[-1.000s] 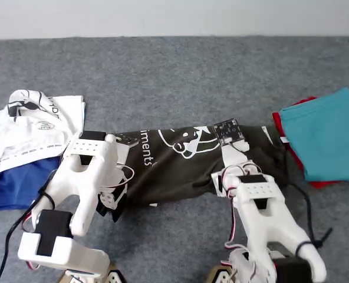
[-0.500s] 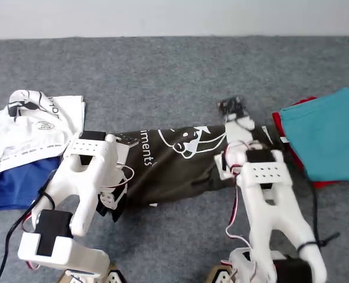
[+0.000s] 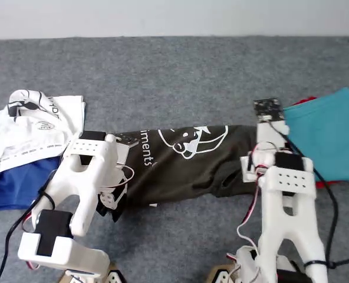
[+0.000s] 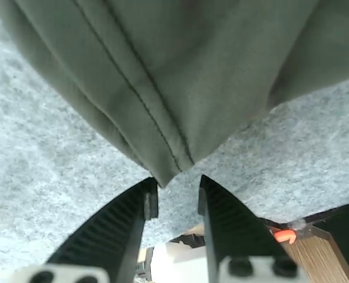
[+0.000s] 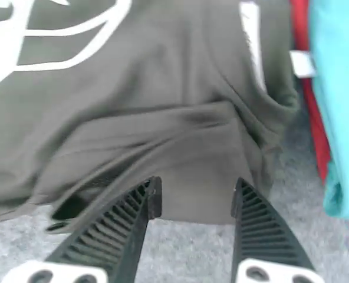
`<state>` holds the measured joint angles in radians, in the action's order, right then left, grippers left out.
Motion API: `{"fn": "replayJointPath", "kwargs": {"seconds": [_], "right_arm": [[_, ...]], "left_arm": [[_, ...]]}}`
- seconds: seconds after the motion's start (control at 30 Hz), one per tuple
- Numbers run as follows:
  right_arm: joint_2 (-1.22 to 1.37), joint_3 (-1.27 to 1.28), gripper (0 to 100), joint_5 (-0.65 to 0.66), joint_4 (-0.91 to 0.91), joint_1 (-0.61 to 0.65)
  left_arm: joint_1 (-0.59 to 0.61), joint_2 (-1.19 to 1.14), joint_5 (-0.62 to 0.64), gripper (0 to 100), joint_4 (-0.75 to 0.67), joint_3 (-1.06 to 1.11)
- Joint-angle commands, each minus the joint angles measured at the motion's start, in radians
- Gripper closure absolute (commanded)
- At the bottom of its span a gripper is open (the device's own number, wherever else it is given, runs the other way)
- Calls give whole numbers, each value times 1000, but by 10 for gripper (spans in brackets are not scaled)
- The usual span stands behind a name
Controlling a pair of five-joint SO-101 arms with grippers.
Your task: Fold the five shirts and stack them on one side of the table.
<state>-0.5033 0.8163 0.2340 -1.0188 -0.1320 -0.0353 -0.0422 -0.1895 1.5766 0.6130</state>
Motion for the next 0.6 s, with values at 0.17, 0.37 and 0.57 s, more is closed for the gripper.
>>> {"fn": "replayJointPath", "kwargs": {"seconds": [0.17,0.37,0.57], "right_arm": [[-27,64,794,-2,111,-93],[-27,146,794,0,208,-96],[-27,158,794,0,260,-97]], "left_arm": [[-5,34,3,878,-3,1],[-5,34,3,878,-3,2],[-6,34,3,878,-3,2]]}}
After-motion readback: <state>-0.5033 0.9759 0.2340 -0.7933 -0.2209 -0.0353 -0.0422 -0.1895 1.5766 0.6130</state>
